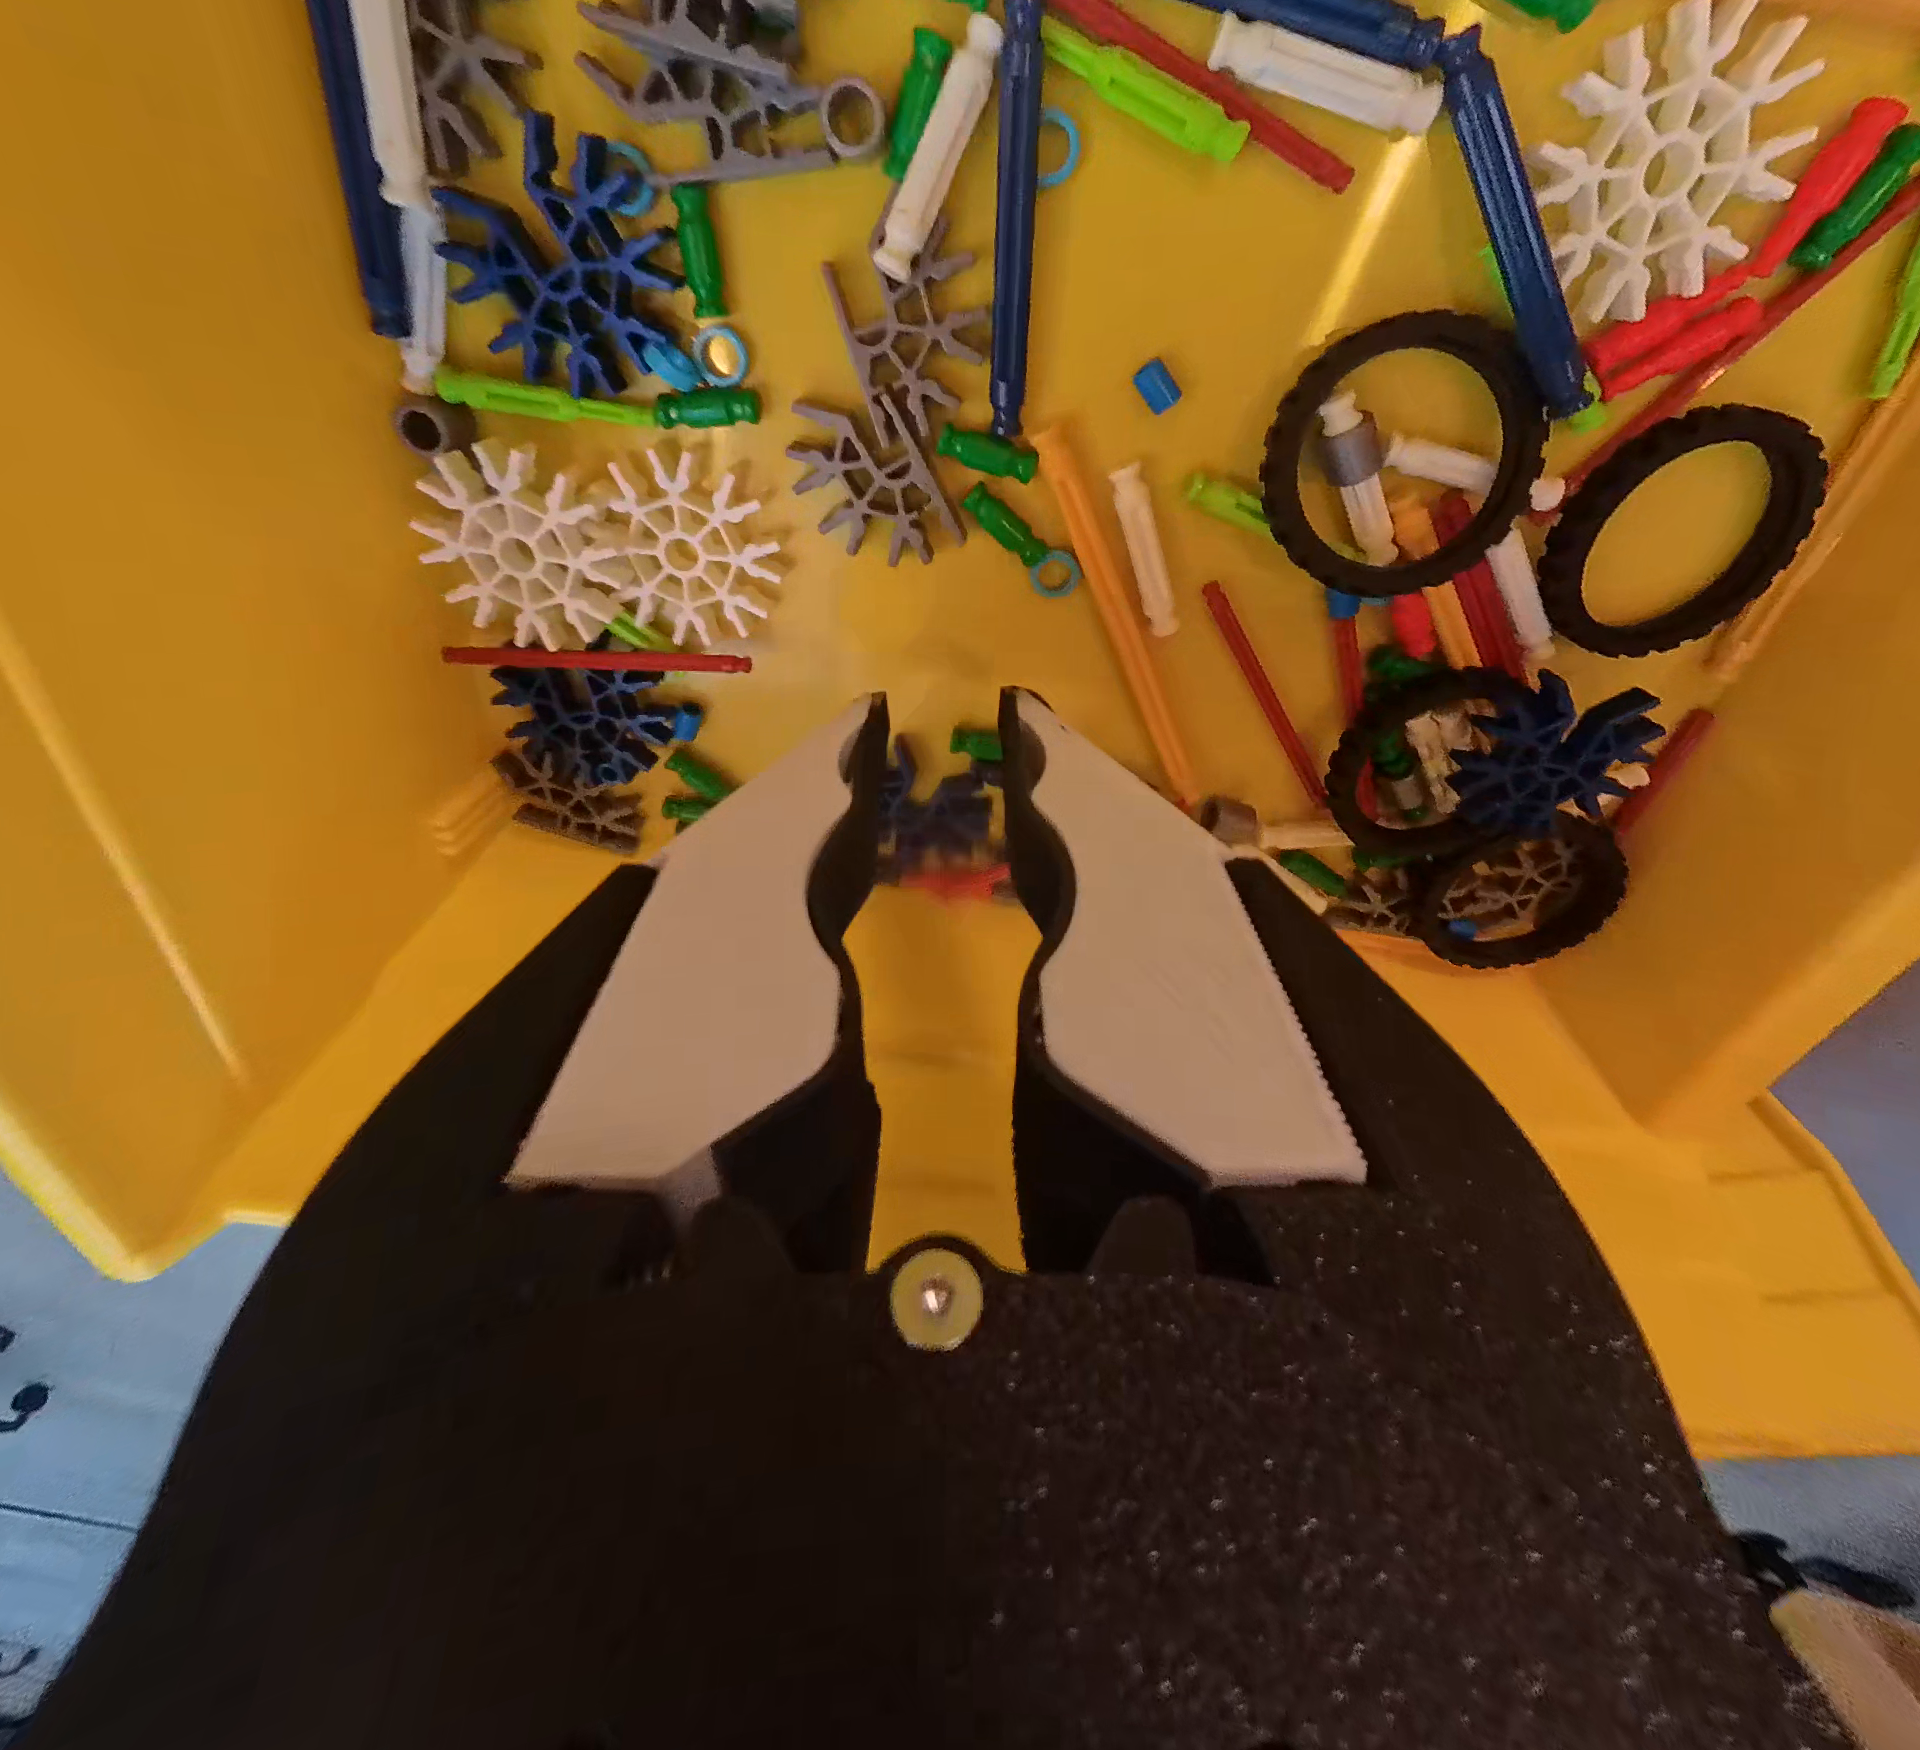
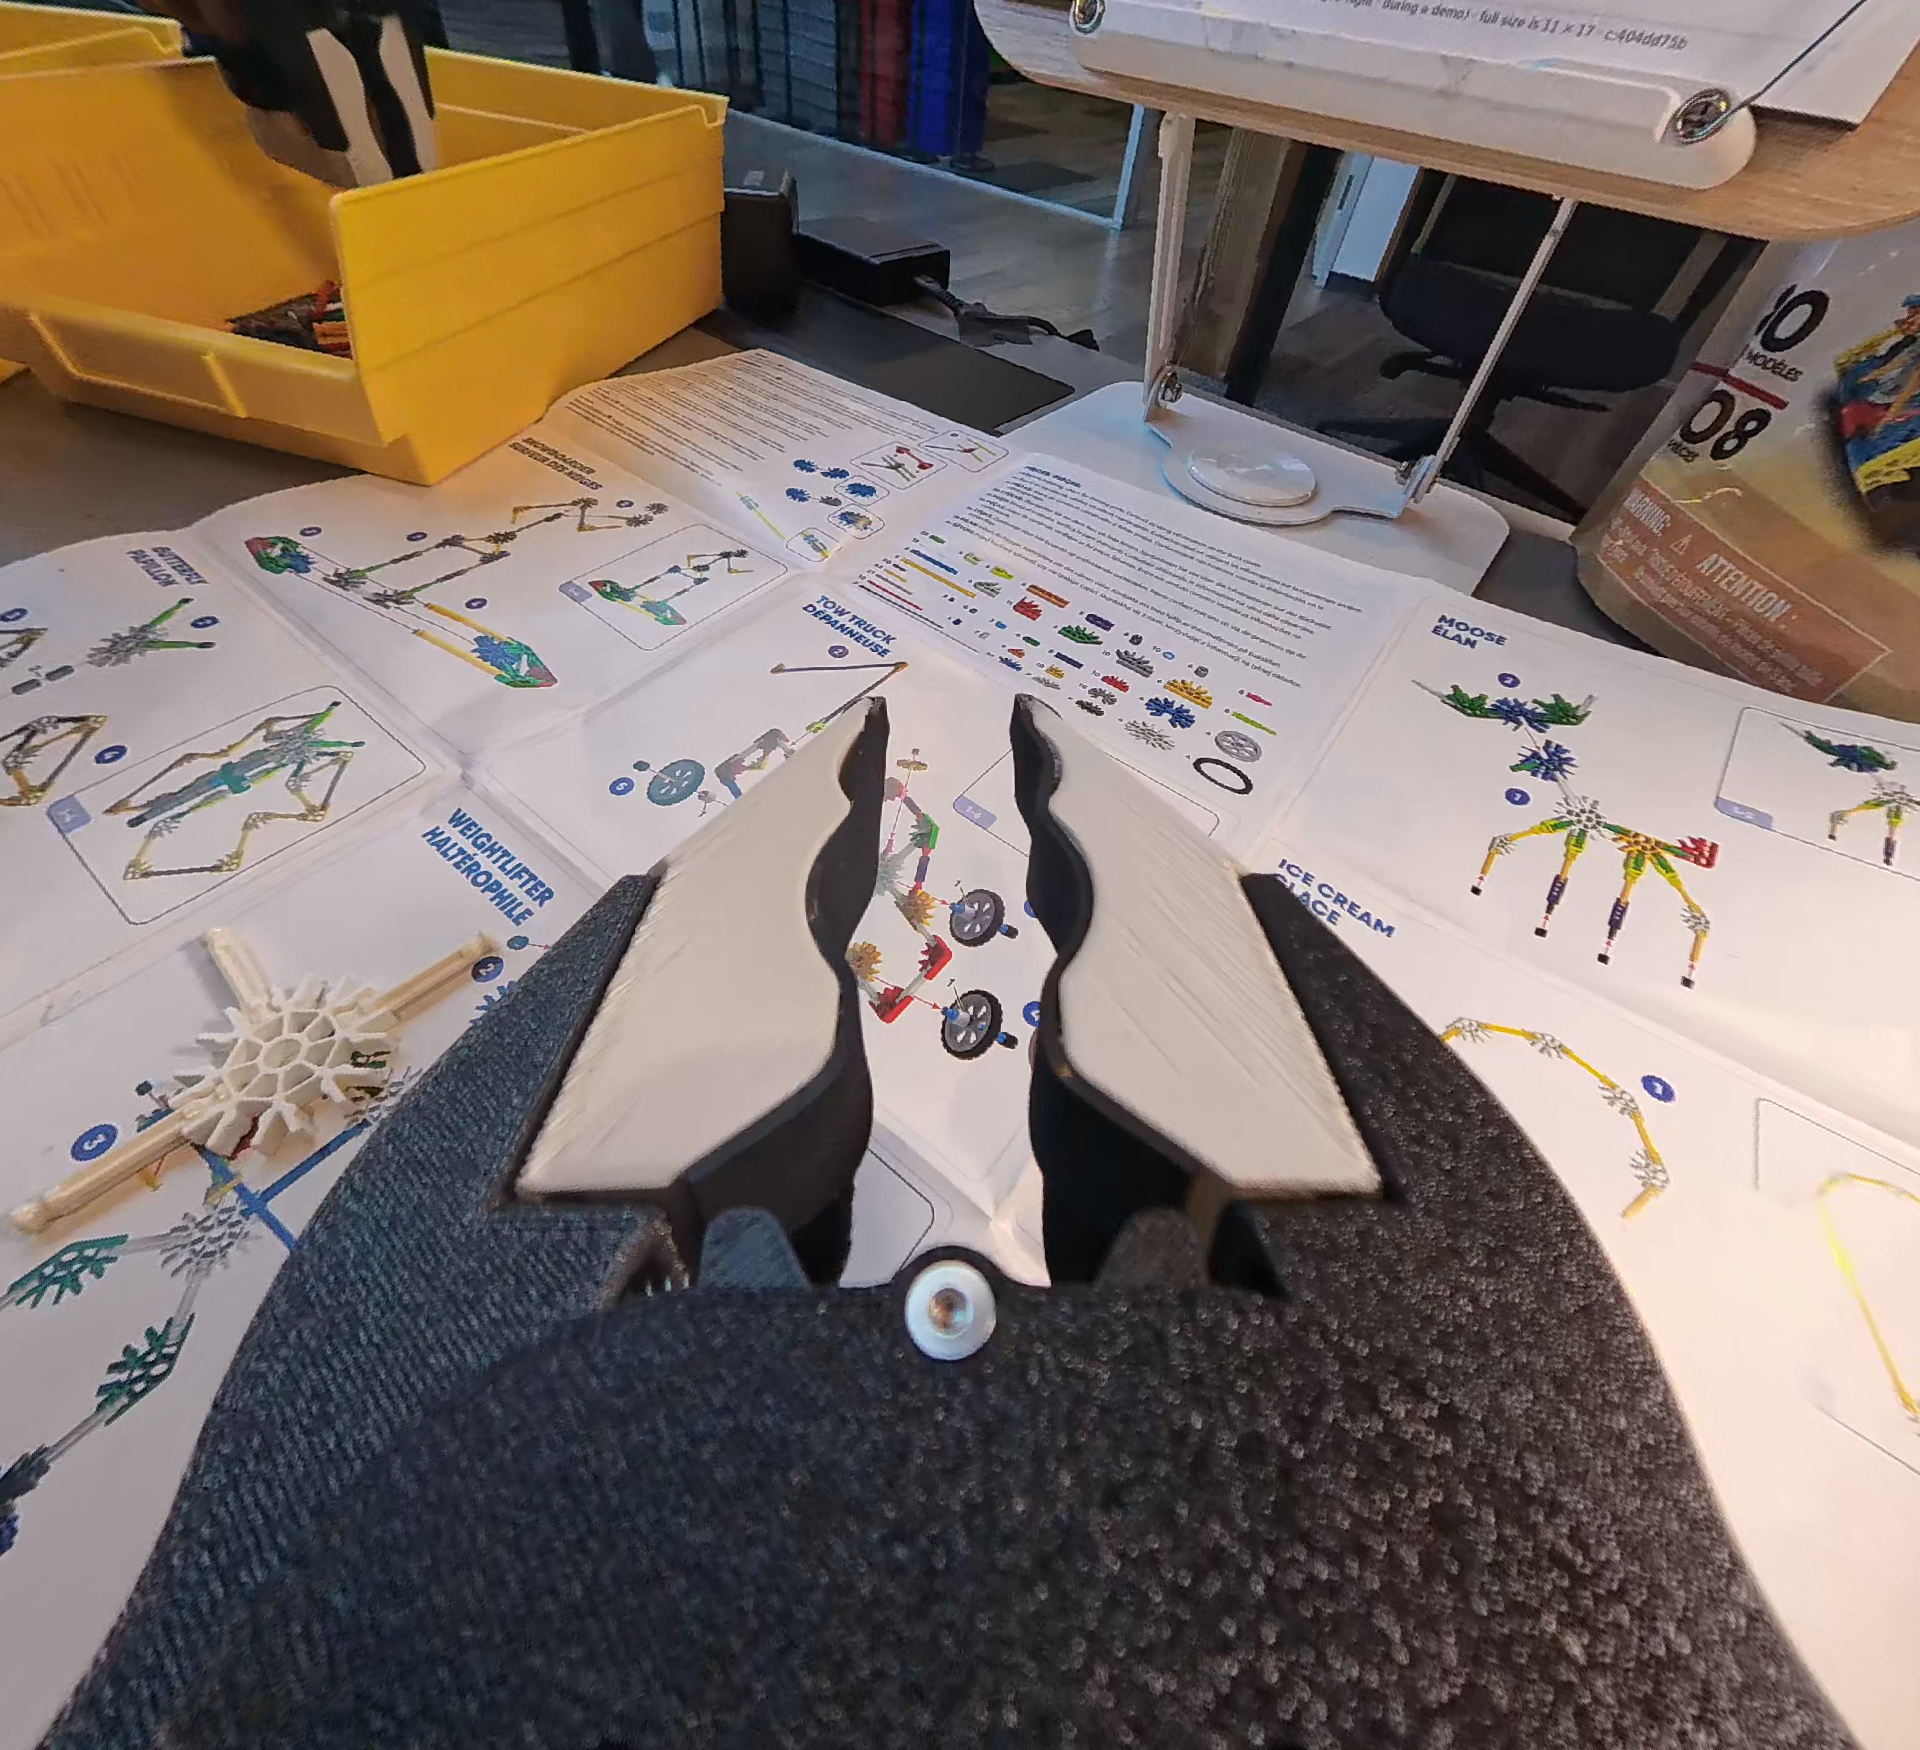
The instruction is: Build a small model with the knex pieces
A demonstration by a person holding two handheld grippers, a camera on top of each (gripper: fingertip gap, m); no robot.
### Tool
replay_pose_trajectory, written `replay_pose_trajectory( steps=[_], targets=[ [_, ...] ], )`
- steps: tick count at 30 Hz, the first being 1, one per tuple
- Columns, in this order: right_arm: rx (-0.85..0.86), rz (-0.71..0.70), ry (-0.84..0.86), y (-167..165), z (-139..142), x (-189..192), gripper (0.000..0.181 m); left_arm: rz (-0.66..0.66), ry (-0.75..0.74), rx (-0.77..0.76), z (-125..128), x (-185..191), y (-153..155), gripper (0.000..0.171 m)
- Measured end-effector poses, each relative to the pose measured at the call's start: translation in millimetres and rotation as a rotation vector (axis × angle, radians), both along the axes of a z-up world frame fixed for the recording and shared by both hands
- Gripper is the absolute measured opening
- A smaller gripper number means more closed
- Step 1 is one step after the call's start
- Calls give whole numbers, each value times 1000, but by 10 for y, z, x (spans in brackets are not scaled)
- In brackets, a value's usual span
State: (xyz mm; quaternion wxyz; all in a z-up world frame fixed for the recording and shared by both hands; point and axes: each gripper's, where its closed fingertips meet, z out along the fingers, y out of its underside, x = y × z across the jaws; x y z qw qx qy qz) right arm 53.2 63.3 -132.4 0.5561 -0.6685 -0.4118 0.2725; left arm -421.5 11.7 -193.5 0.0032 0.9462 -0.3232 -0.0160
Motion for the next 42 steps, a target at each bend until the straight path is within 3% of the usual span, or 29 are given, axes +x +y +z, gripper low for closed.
replay_pose_trajectory(
  steps=[9, 16, 28, 42],
  targets=[
    [18, 20, -22, -42, -17, -32, 23, 18, 47, -145, -91, -52, -358, 12],
    [31, 32, -46, -71, -42, -58, 23, 92, 19, -164, -150, 4, -337, 10],
    [20, 36, -52, -69, -61, -65, 23, 89, -26, -53, -160, 128, -167, 3],
    [14, 32, -55, -61, -70, -63, 23, 149, -238, 198, 262, 291, 94, 3]
  ],
)
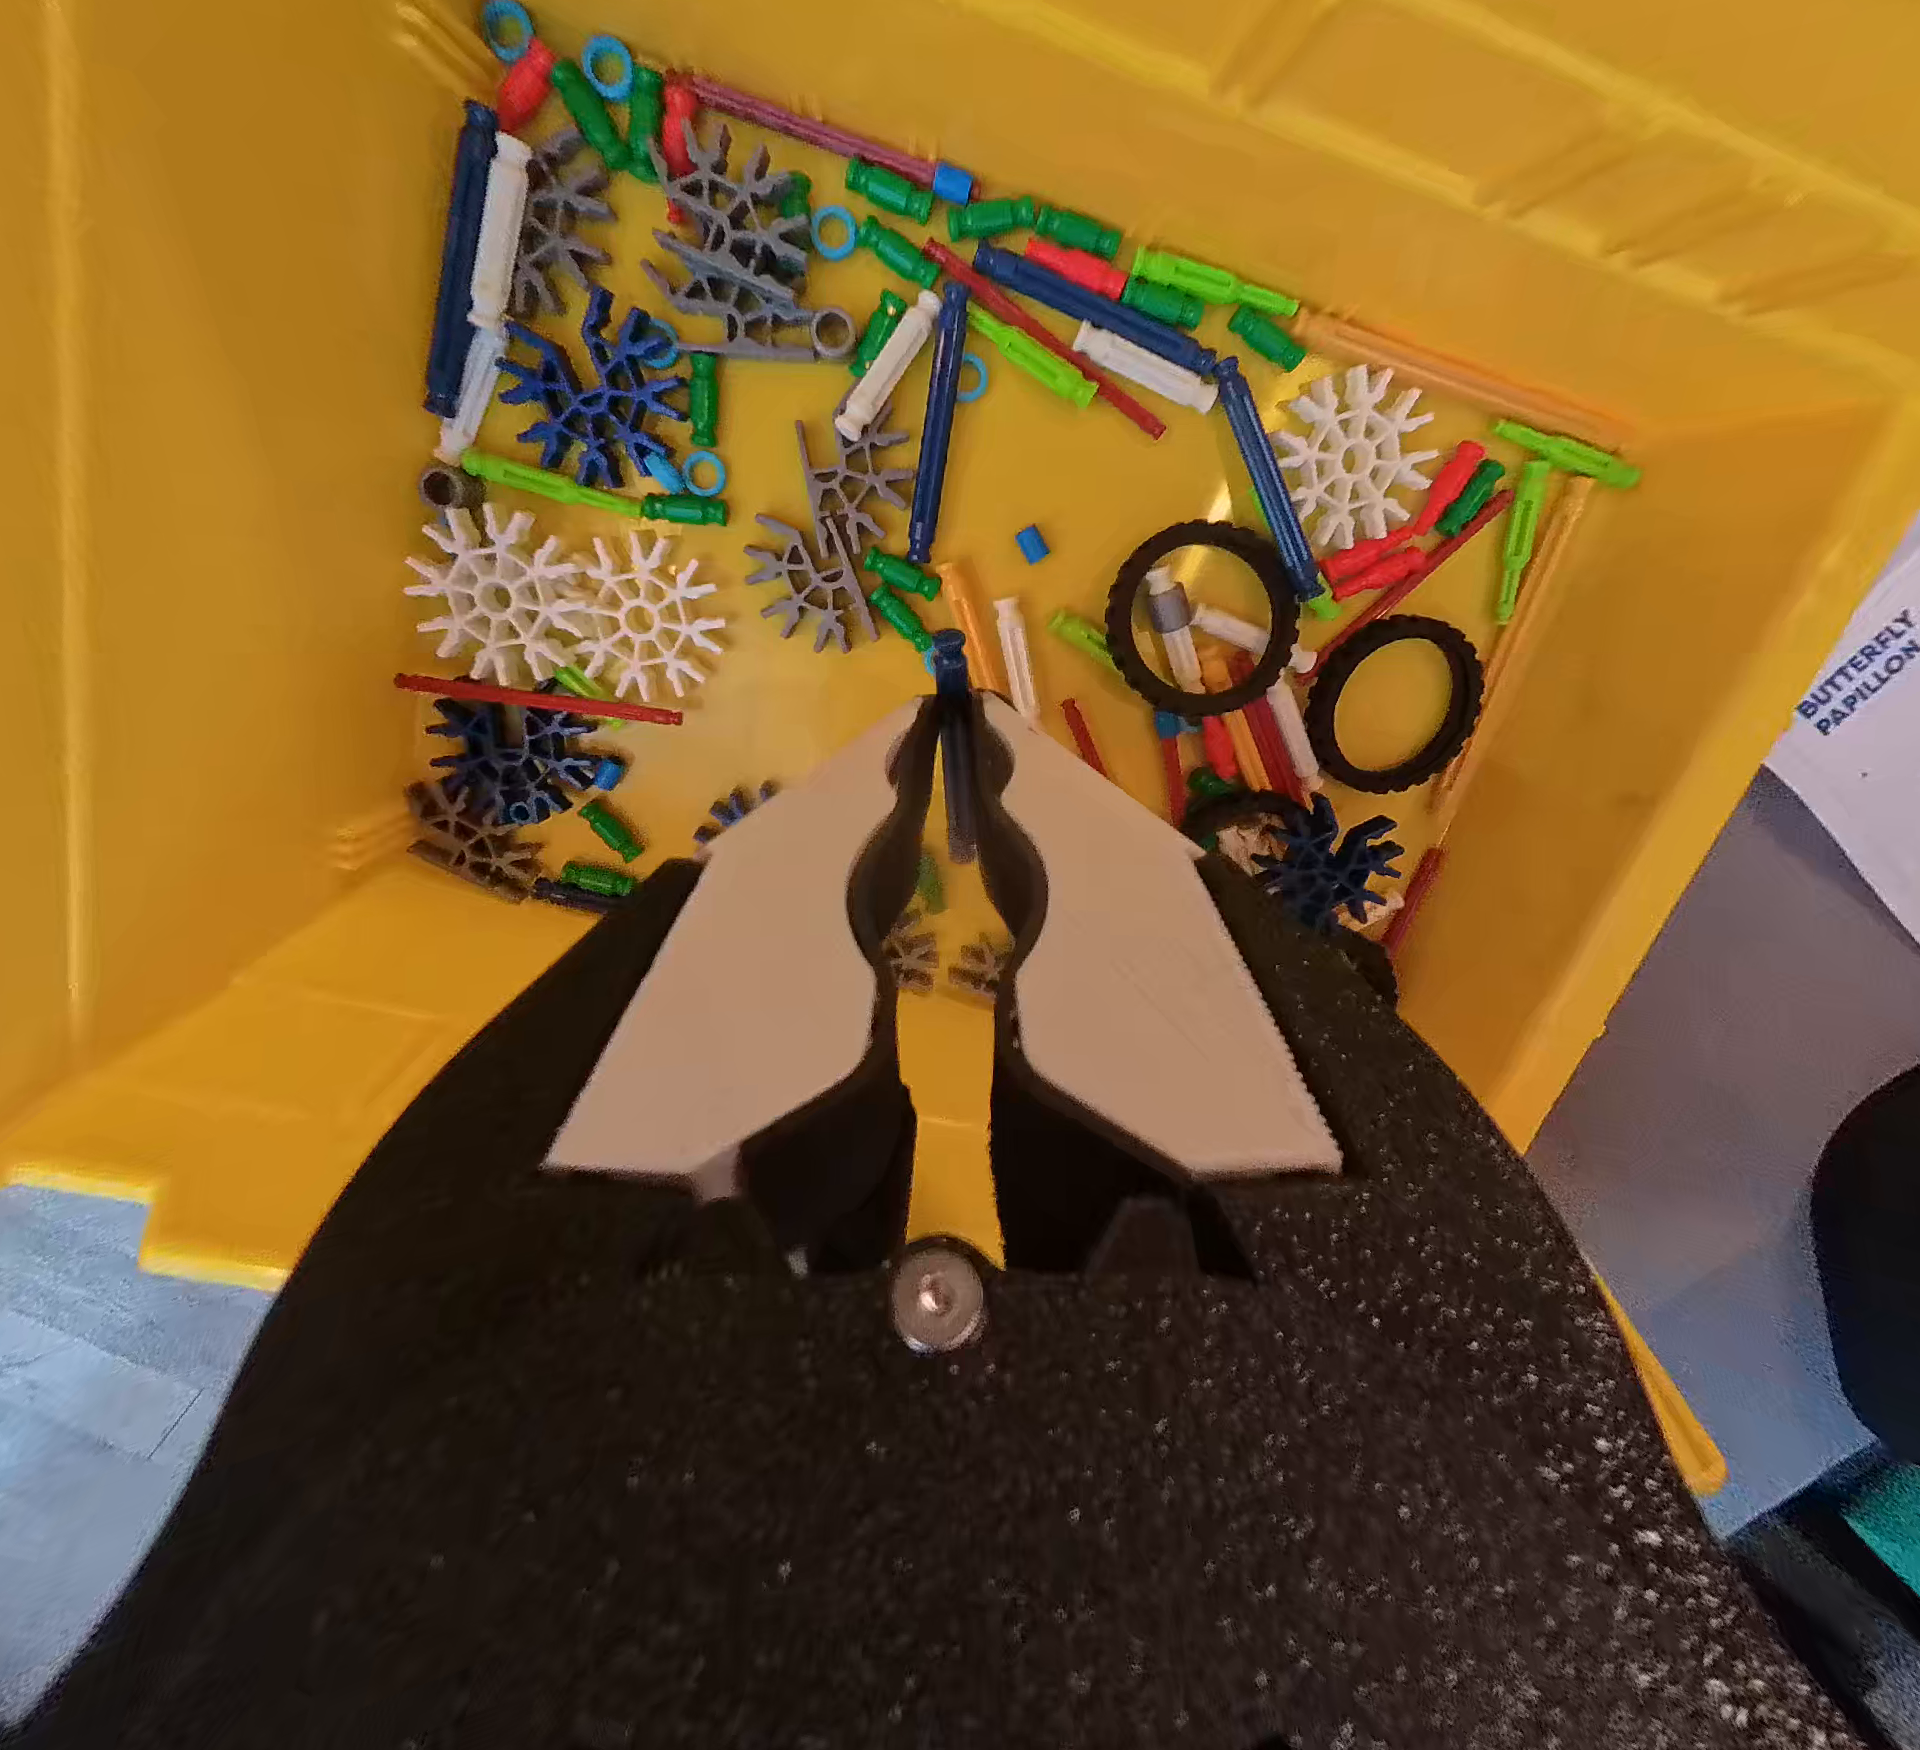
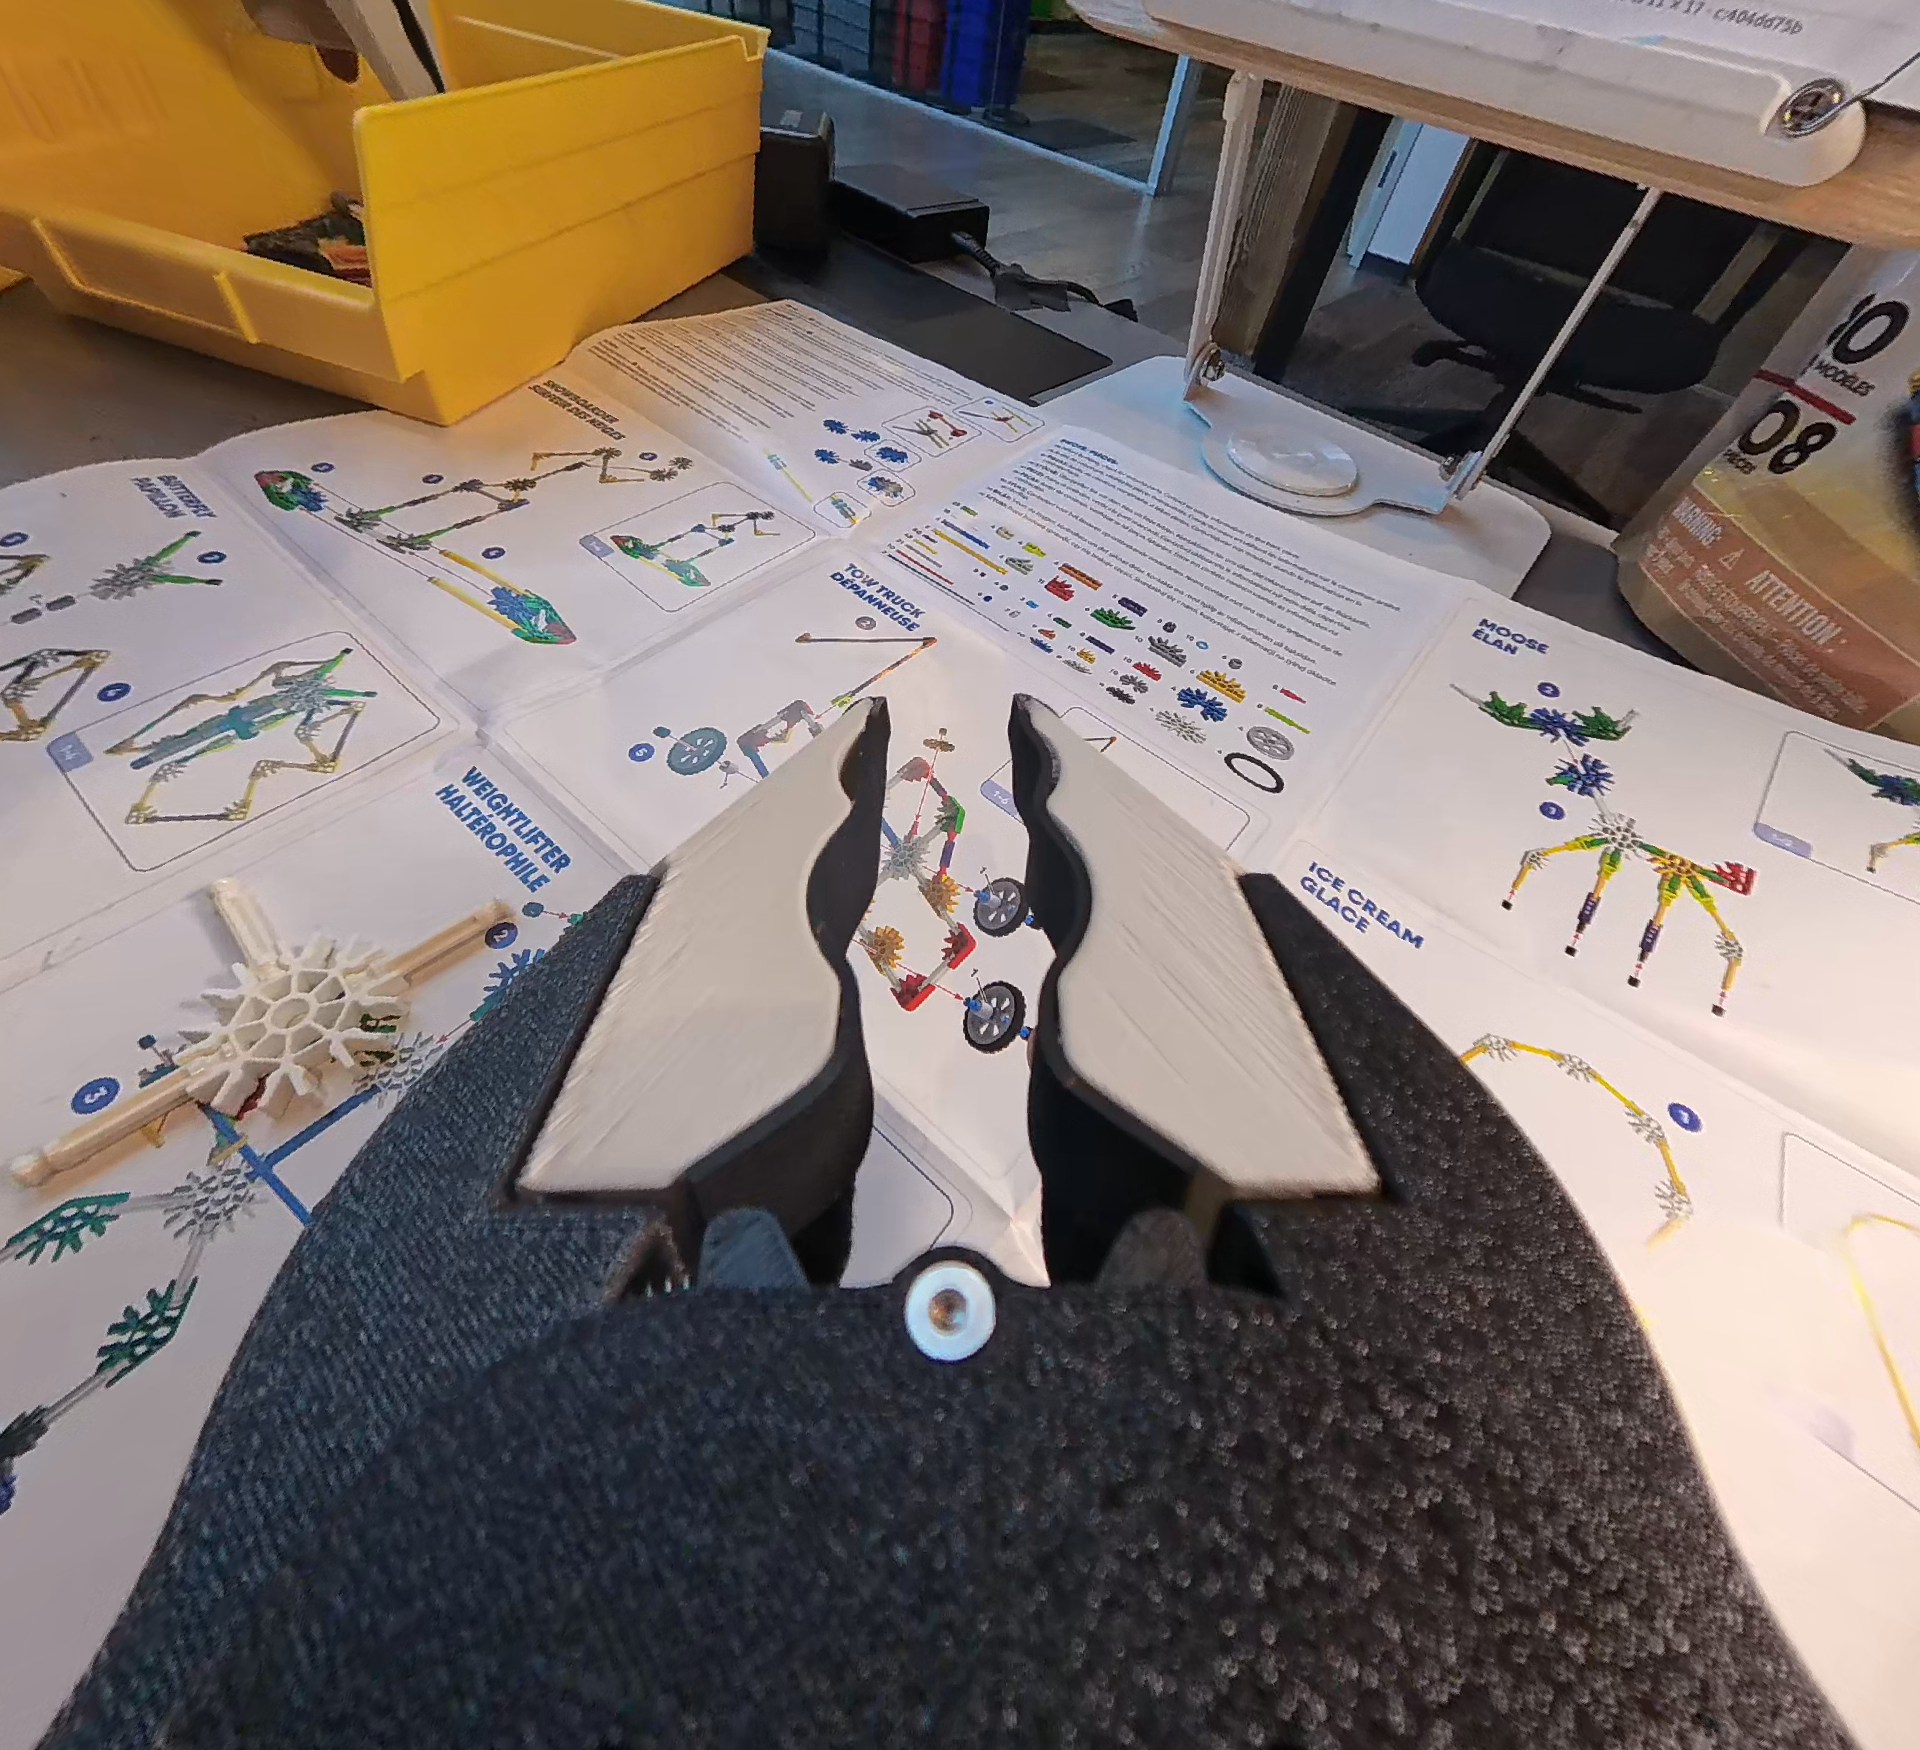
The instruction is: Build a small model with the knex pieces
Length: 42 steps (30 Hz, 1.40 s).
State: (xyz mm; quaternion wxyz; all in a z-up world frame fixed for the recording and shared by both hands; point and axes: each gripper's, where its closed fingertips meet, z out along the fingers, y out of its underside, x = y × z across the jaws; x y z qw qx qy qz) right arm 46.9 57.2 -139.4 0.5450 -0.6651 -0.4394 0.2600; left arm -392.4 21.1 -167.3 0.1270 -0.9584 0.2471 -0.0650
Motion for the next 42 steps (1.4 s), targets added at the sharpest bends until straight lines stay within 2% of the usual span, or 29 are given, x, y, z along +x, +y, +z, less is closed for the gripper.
replay_pose_trajectory(
  steps=[3, 7, 12, 16, 18, 21, 26, 29, 32, 36, 39, 42],
  targets=[
    [2, -1, -1, 0, 0, 1, 23, 15, -24, 70, 116, 26, 50, 3],
    [1, 0, -4, -1, -4, -1, 23, 83, 64, 219, 351, -179, 169, 3],
    [-3, 0, 3, 0, 3, 5, 23, 156, 15, 370, 730, -225, 122, 3],
    [-1, 12, 10, -19, 16, 6, 23, 113, -41, 465, 970, 133, -249, 3],
    [1, 23, 17, -41, 26, 7, 23, 77, -84, 511, 1073, 424, -526, 3],
    [0, 46, 18, -73, 27, -7, 23, 34, -234, 570, 1156, 991, -936, 2],
    [29, 101, 16, -206, 63, -63, 23, -1, -530, 577, 852, 1992, -1416, 3],
    [54, 173, 17, -363, 124, -110, 24, -18, -646, 548, 590, 2521, -1434, 2],
    [25, 357, 11, -705, 136, -218, 27, -122, -752, 455, 489, 3119, -1359, 3],
    [-32, 685, -16, -1374, 153, -258, 28, -319, -764, 302, 329, 3772, -1274, 3],
    [-20, 739, -79, -1535, 76, -180, 30, -417, -736, 257, 239, 4090, -1223, 3],
    [-33, 735, -95, -1527, 71, -95, 30, -495, -705, 253, 191, 4305, -1242, 3]
  ],
)
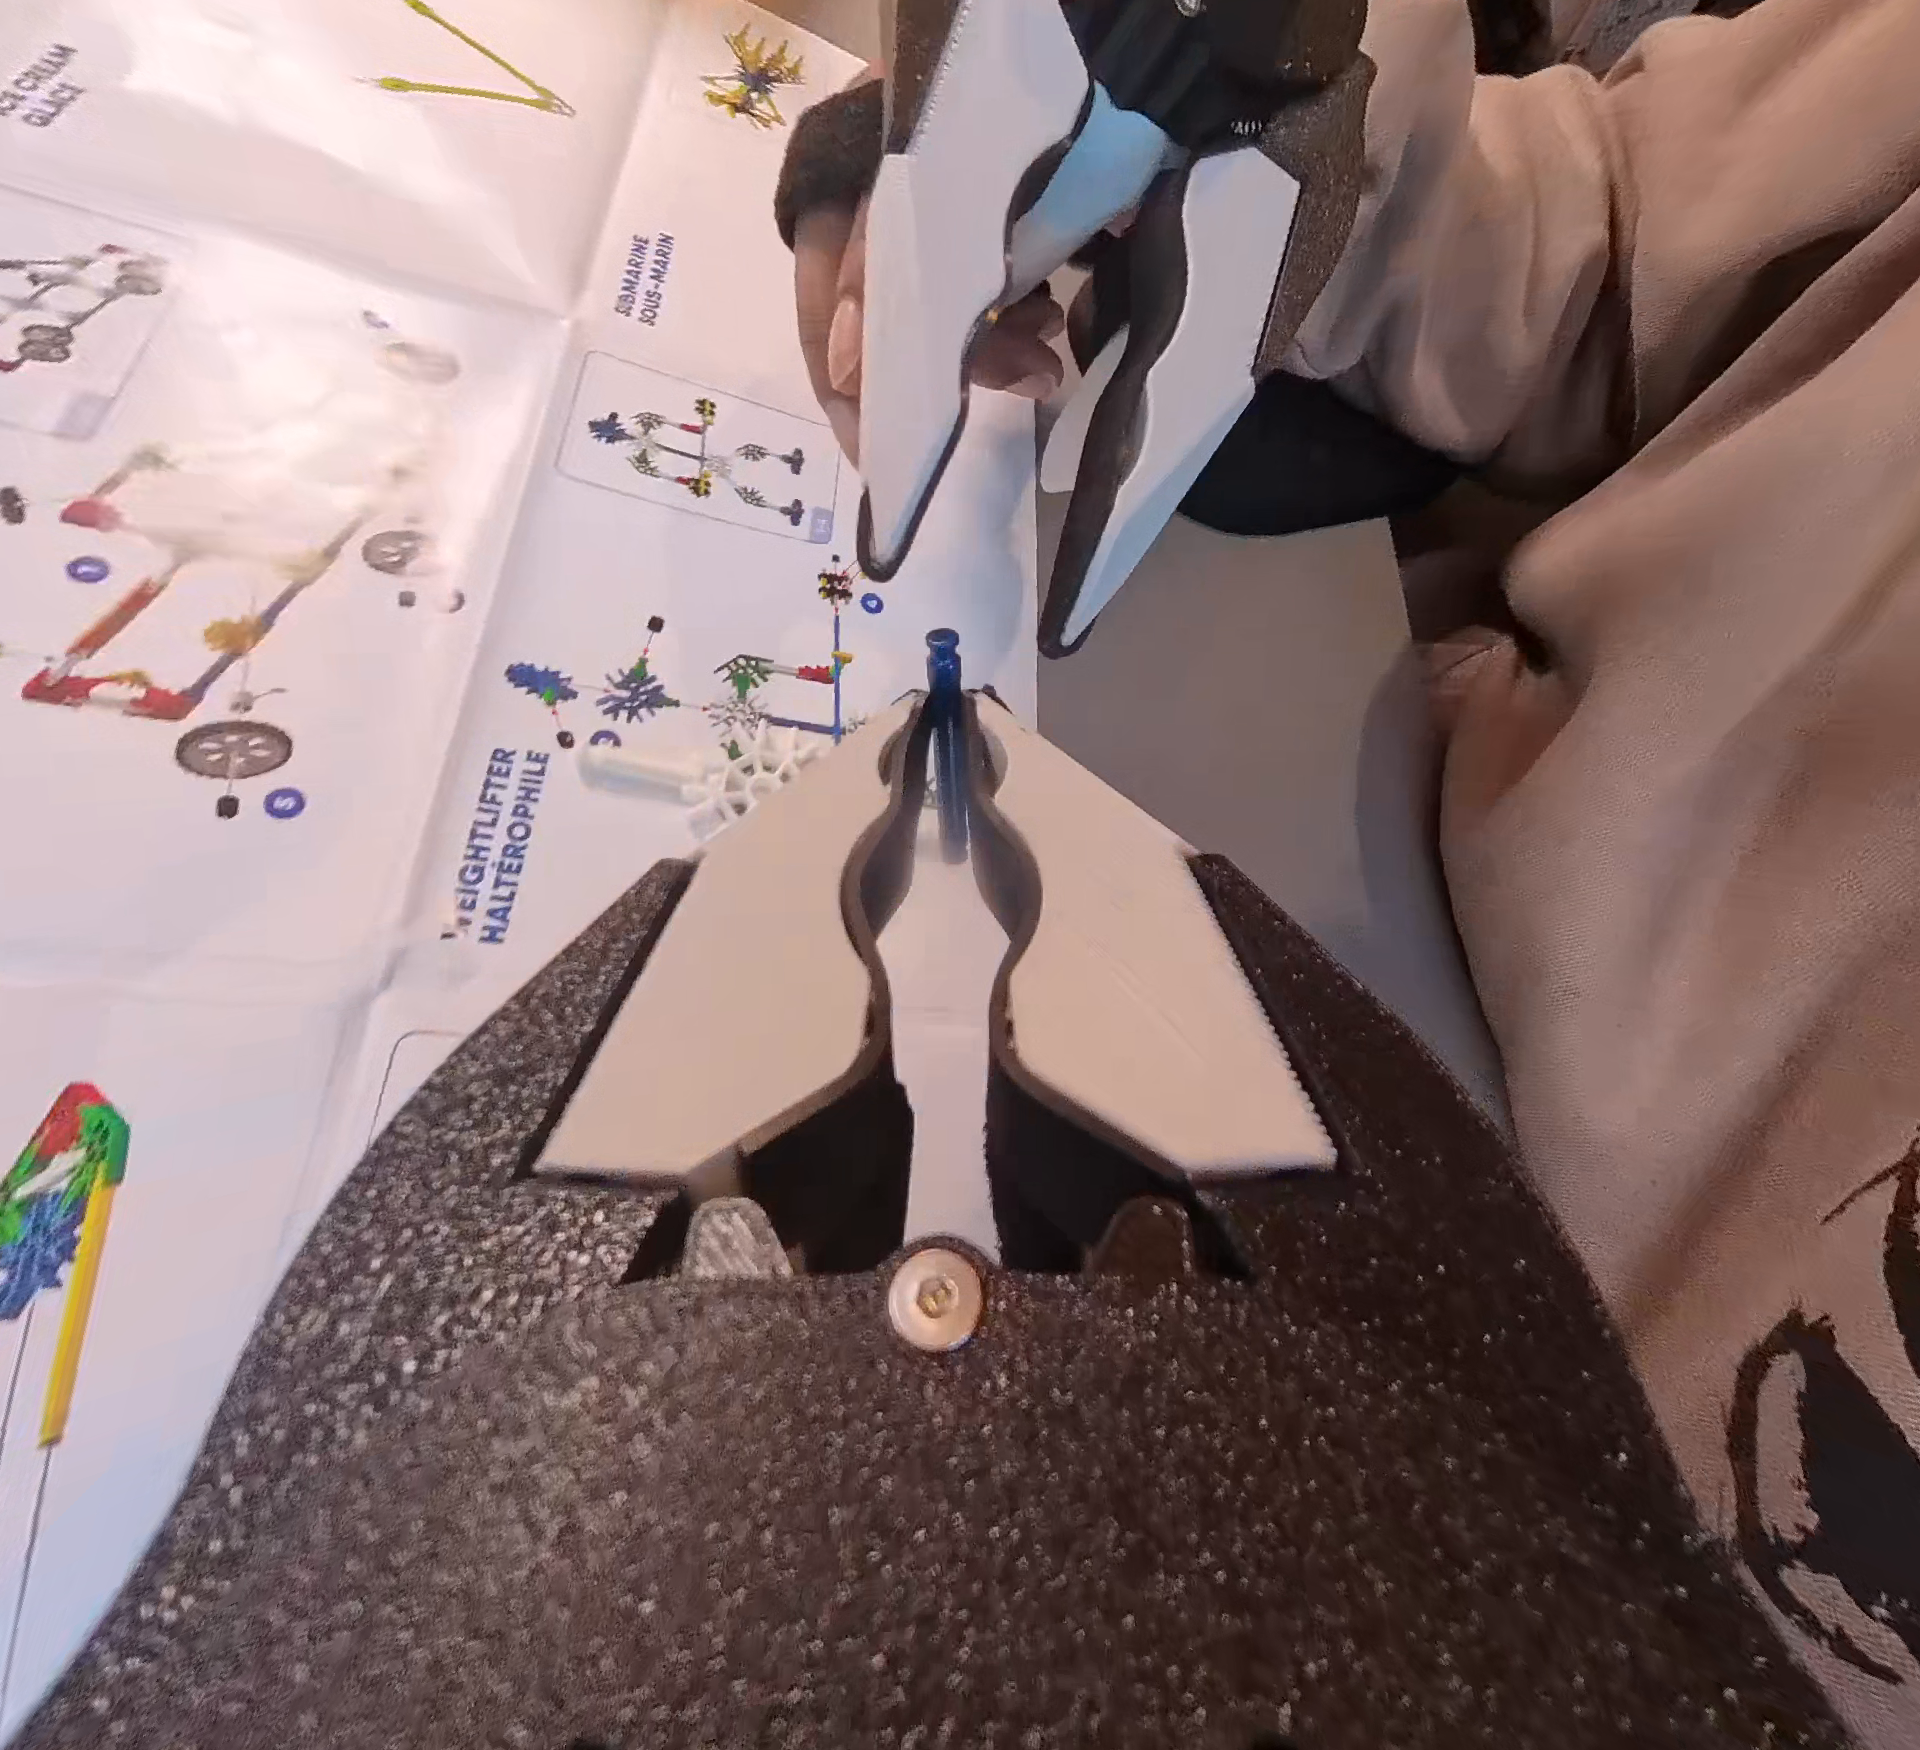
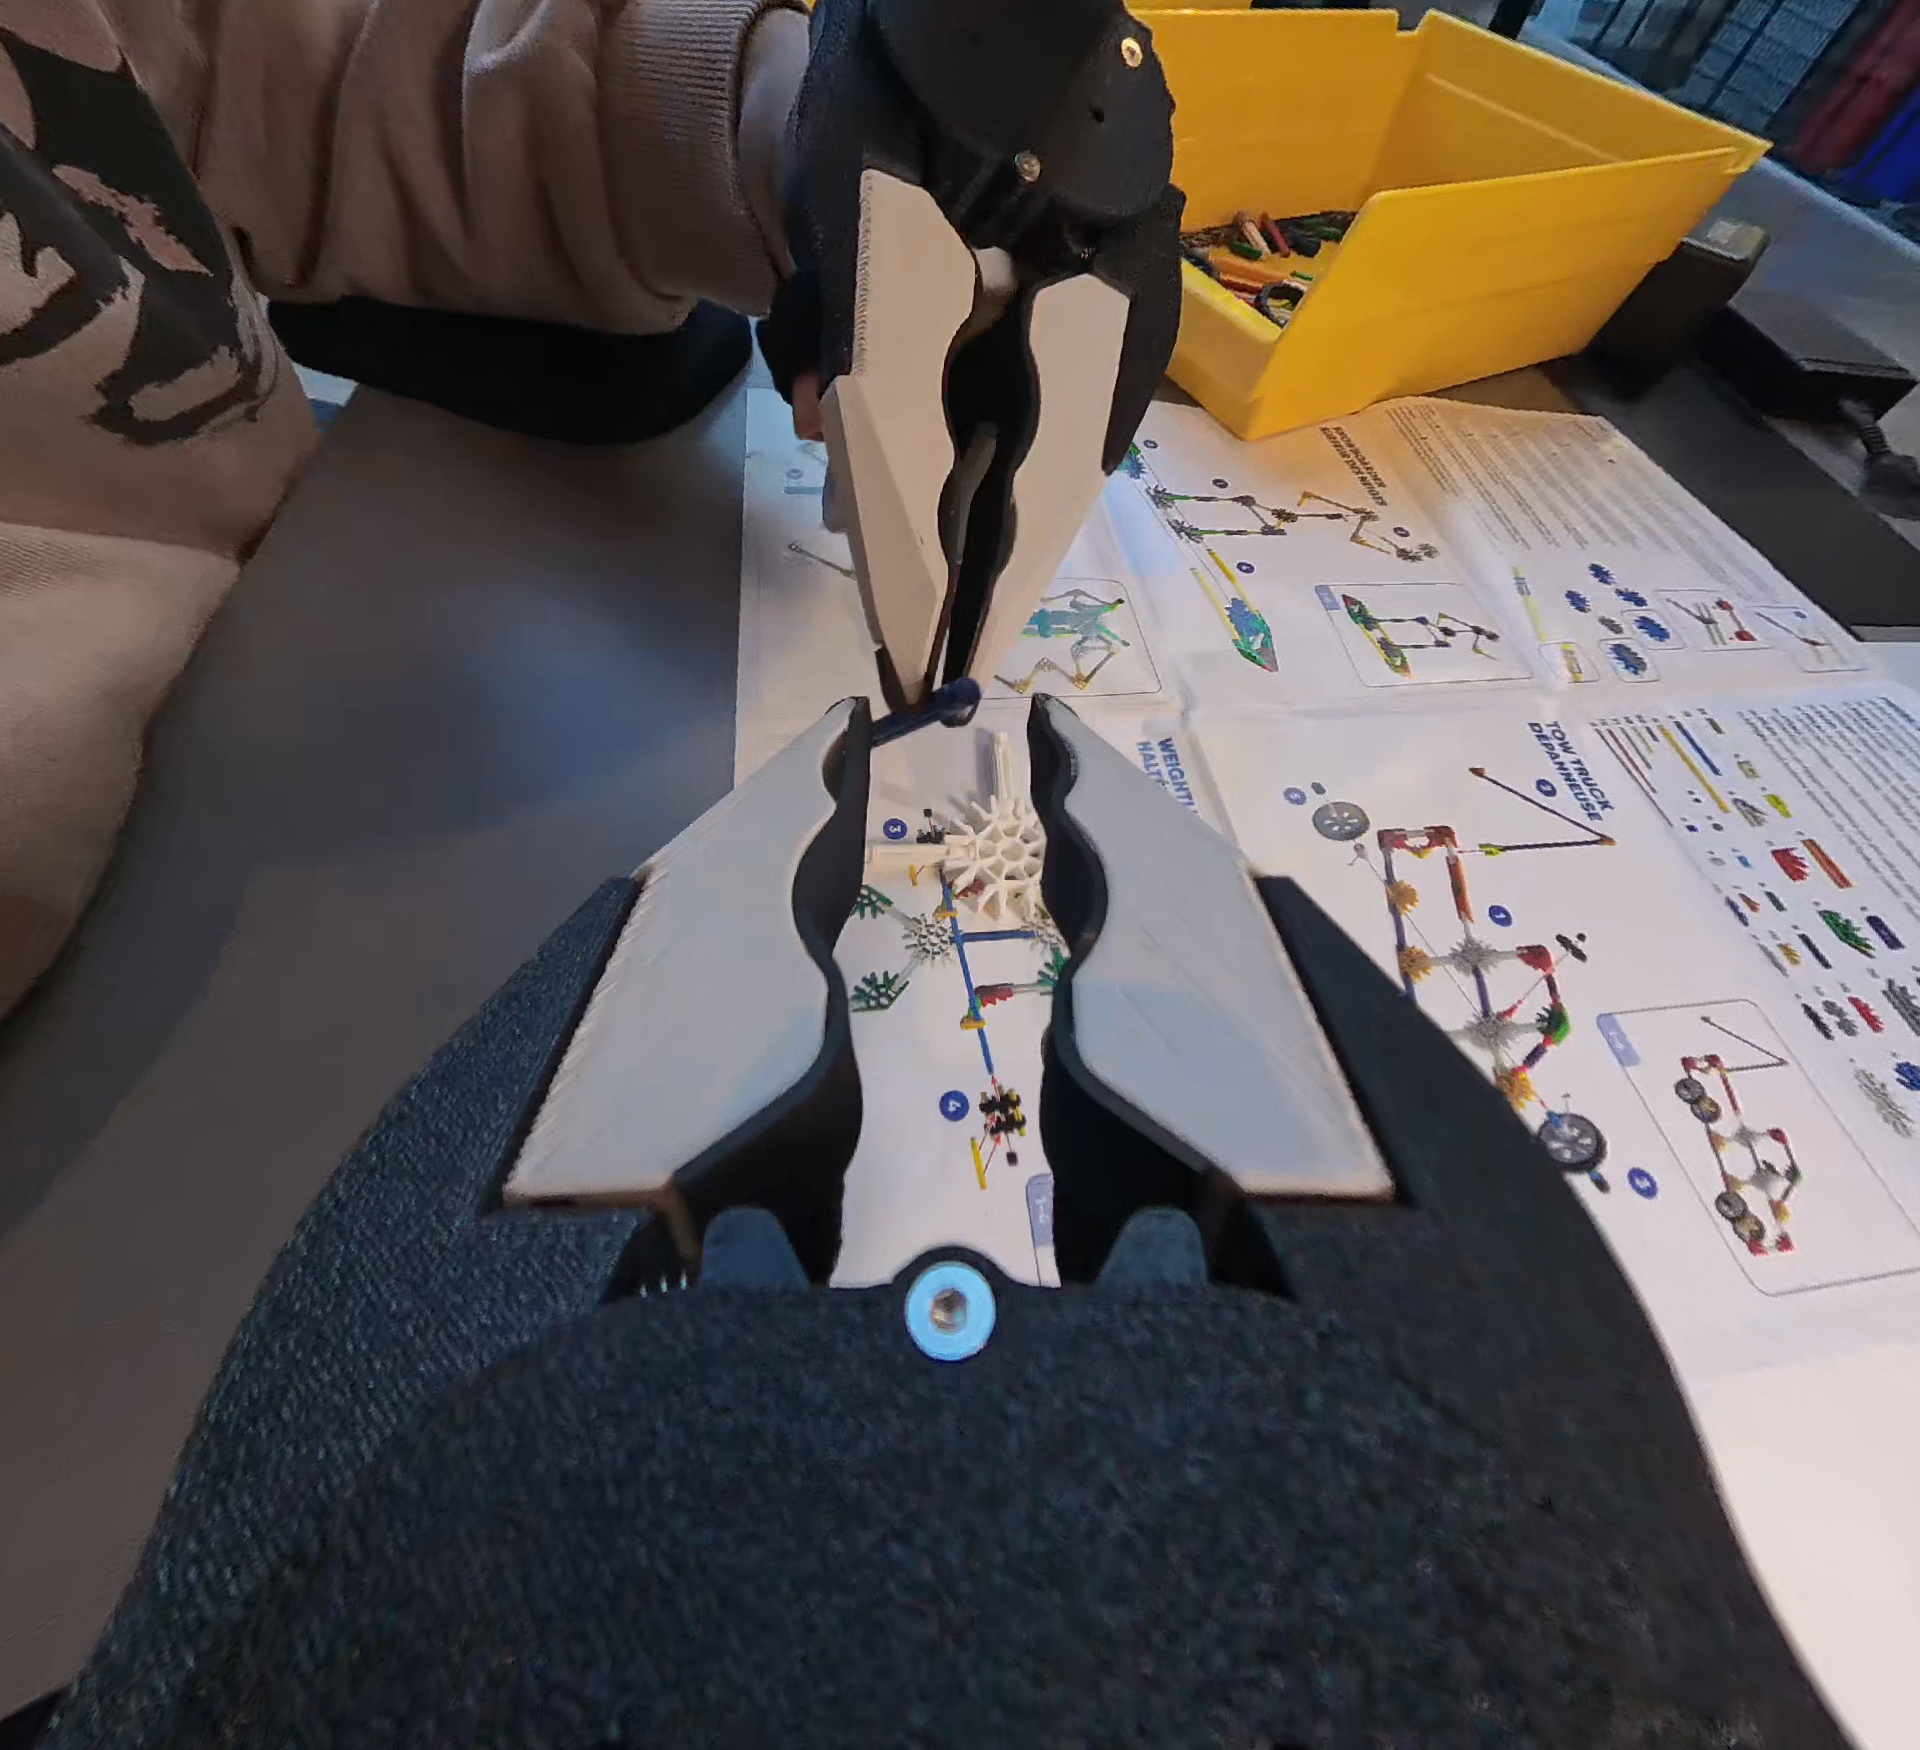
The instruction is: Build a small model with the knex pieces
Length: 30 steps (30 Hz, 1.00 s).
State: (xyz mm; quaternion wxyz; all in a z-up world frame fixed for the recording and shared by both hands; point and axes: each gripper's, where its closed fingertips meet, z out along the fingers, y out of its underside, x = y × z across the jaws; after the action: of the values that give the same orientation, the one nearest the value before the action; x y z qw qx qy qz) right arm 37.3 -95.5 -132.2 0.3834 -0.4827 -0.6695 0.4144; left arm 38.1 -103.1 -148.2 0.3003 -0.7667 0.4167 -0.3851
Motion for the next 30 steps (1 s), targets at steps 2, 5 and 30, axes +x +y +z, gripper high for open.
replay_pose_trajectory(
  steps=[2, 5, 30],
  targets=[
    [-38, 24, -11, -19, 11, 32, 28, -27, 3, 0, -21, 80, -61, 3],
    [-75, 97, -50, -147, -46, 67, 15, -77, -6, 15, -49, 151, -203, 3],
    [-177, 167, -104, -356, -227, -14, 7, -98, -31, 6, -213, 83, -340, 3]
  ],
)
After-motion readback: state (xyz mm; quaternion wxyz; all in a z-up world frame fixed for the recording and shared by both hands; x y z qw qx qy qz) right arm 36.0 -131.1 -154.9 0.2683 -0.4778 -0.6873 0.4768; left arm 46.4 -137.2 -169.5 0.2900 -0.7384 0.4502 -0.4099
